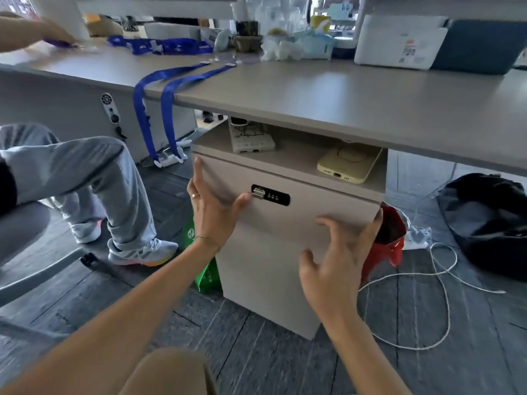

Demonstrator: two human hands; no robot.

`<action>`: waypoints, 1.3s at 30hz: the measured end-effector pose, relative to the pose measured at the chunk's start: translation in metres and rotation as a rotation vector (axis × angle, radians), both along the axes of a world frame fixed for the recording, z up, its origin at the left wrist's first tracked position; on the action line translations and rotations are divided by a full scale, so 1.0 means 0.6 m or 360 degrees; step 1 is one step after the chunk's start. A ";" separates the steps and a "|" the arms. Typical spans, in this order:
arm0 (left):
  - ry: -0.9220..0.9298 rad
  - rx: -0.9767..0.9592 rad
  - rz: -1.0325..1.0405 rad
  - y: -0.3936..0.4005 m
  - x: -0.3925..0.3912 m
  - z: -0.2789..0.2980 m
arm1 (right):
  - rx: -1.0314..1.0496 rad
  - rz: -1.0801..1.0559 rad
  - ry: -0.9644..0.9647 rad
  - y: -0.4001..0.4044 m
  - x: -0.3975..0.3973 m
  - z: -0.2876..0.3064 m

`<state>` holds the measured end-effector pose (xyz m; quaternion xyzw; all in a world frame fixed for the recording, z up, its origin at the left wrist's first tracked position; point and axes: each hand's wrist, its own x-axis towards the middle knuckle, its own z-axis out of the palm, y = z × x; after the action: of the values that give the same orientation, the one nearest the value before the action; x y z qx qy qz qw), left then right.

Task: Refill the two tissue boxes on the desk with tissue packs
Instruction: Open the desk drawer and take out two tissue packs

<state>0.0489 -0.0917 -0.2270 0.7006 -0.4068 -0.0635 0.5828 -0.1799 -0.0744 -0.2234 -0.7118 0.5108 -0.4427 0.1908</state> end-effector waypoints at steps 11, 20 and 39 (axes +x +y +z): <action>-0.0029 -0.0100 0.0020 0.122 0.005 0.000 | -0.0067 0.0271 -0.0771 0.081 -0.060 0.033; -0.1014 0.0442 -0.0405 0.154 -0.064 0.188 | 0.0139 0.0843 0.0202 0.036 -0.131 0.159; -0.0874 0.1664 -0.1058 0.261 -0.111 0.216 | -0.0096 0.0610 0.0981 0.018 -0.059 0.198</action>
<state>-0.0180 0.0650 -0.0976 0.7187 -0.6498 -0.2475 -0.0076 -0.2150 -0.0635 -0.1043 -0.9000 0.3882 -0.1783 0.0862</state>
